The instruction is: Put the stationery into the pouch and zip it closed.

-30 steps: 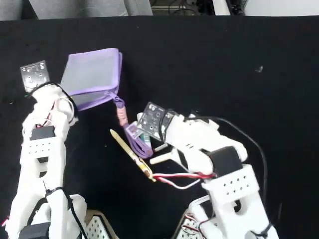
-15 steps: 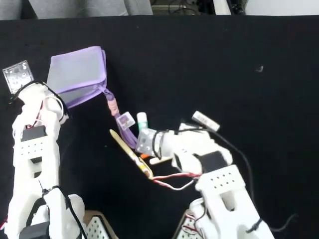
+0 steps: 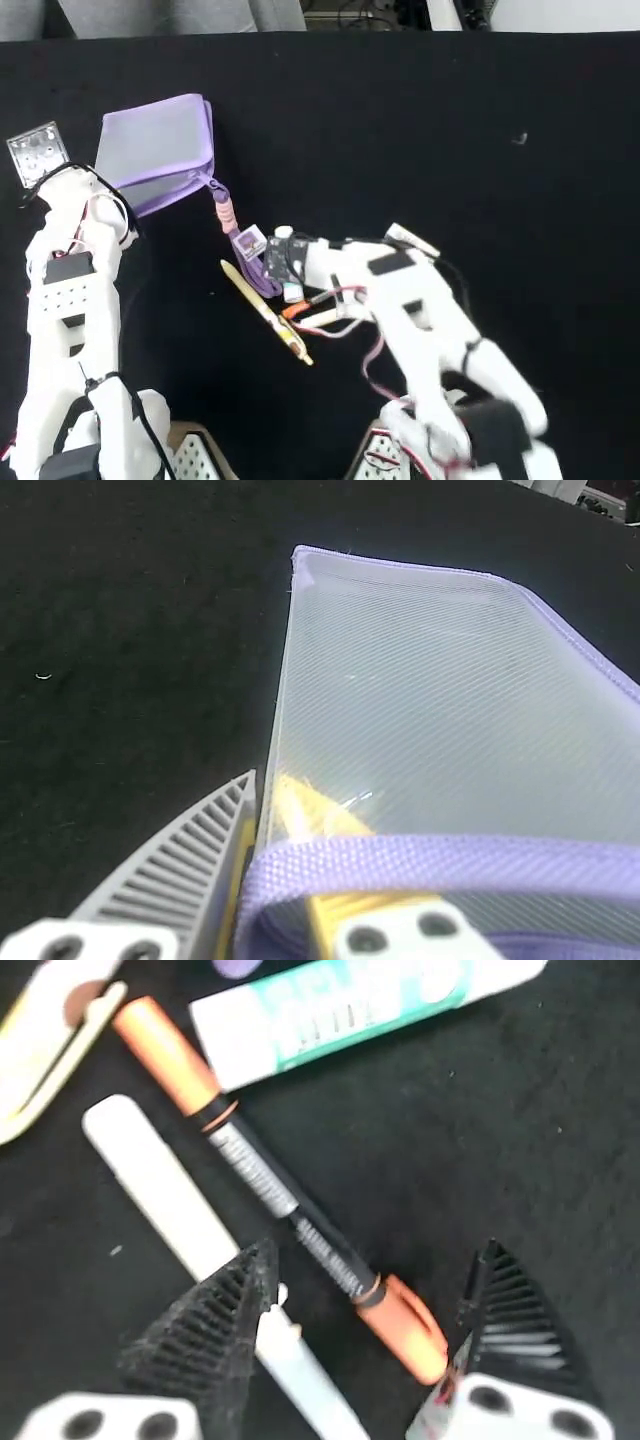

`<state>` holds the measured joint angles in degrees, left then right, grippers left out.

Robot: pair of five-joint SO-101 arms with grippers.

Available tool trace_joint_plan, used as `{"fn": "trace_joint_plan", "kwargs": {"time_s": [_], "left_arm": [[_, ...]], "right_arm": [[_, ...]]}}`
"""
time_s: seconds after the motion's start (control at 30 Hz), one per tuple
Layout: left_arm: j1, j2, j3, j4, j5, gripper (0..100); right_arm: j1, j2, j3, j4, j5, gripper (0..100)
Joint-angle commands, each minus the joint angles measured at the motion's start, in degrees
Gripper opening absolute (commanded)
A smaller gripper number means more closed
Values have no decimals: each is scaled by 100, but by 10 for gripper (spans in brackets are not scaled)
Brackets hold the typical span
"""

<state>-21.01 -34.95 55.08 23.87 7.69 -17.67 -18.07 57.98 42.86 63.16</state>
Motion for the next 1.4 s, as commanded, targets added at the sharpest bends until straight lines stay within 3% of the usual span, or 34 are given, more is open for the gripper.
{"fn": "trace_joint_plan", "kwargs": {"time_s": [0.0,0.1,0.3,0.4,0.63,0.8,1.0,1.13,1.37], "left_arm": [[-75,0,-338,18,88,28],[-57,0,-338,18,88,28],[-40,0,-338,26,88,28],[-31,0,-338,26,88,28],[-22,0,-338,26,97,28],[22,0,-330,35,114,28],[382,0,-215,44,79,28],[444,-9,-286,264,79,28],[752,-9,-356,527,88,28]], "right_arm": [[123,822,-637,-193,62,296],[220,1367,-963,-132,62,268],[343,1508,-1235,-9,35,7],[343,1499,-1244,-9,35,46],[580,1411,-1437,35,-44,11],[1020,708,-1692,44,-747,11],[993,-831,-1692,211,-1565,11],[712,-1895,-1631,299,-2180,11],[-589,-3486,-1112,-62,-3077,11]]}}
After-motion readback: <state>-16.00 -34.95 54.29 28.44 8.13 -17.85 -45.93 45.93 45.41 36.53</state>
